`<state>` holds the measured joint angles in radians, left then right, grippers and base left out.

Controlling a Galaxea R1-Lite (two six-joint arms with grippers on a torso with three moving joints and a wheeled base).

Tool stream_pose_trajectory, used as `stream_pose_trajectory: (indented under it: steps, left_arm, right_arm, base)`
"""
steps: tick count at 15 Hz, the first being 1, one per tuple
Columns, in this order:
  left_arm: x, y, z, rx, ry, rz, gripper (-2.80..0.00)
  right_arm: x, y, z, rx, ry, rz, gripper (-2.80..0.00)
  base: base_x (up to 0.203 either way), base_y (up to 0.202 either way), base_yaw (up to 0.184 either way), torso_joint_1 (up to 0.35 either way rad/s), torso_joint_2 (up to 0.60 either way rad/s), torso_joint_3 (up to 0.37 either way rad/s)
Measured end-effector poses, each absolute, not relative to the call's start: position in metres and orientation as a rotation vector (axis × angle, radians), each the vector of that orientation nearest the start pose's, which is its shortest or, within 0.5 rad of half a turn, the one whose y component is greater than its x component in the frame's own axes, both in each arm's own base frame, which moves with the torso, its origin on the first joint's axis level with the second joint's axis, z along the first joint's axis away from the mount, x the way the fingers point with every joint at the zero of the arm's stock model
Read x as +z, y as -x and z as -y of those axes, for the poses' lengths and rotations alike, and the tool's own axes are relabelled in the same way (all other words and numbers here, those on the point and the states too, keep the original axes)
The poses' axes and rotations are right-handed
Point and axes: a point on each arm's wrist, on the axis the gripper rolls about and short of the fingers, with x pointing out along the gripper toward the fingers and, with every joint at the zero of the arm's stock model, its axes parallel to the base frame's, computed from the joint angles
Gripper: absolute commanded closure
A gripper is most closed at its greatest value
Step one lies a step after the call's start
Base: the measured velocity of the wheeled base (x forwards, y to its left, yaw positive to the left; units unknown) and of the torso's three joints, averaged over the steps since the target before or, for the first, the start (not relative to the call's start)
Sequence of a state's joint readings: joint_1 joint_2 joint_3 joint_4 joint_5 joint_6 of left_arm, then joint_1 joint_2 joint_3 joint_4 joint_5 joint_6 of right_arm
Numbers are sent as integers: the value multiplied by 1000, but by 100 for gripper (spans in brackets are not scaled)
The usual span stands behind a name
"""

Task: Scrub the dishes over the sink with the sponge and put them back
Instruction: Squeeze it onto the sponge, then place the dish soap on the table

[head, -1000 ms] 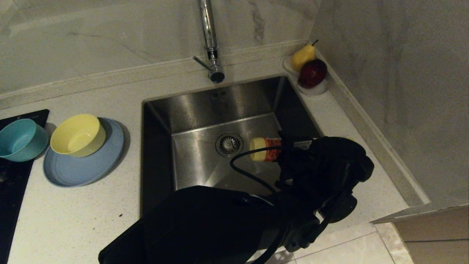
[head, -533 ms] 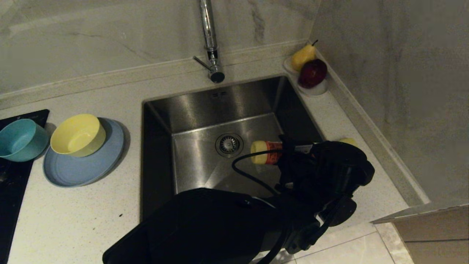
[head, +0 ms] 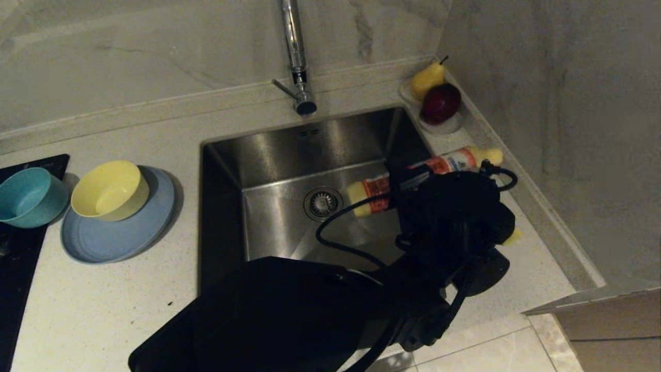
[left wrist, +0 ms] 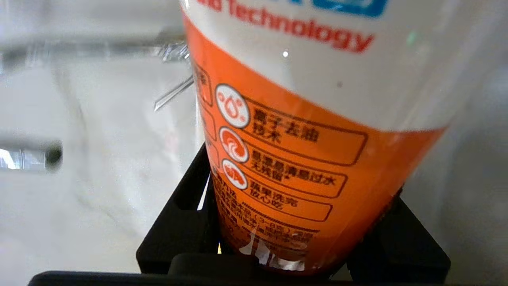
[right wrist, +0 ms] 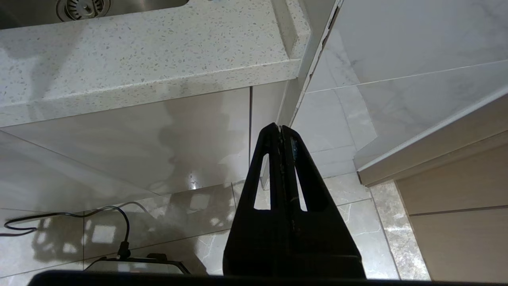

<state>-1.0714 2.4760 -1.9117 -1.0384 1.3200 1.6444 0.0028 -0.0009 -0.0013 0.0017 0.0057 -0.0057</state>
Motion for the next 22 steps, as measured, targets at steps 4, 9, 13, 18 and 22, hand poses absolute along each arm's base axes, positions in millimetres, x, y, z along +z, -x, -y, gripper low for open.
stream_pose_trajectory:
  steps: [4,9,13,18,22]
  left_arm:
    - [246,-244,411,303,-925,55,0]
    - [338,-214,362,296,-711,183,0]
    - [386,-194,328,213,-595,309,0]
    - [427,-177,289,66,-491,466,0]
    - [448,-165,260,-38,-378,508,0]
  right_arm:
    - [76,23,0,9,6,1,0]
    - [76,23,0,8,6,0,0]
    - [76,23,0,8,5,0,0]
    - [75,23,0,8,5,-1,0]
    - [76,23,0,8,5,0,0]
  base:
    - [0,0,0,0,0,0]
    - [0,0,0,0,0,0]
    - [0,0,0,0,0,0]
    - [0,0,0,0,0,0]
    - [0,0,0,0,0,0]
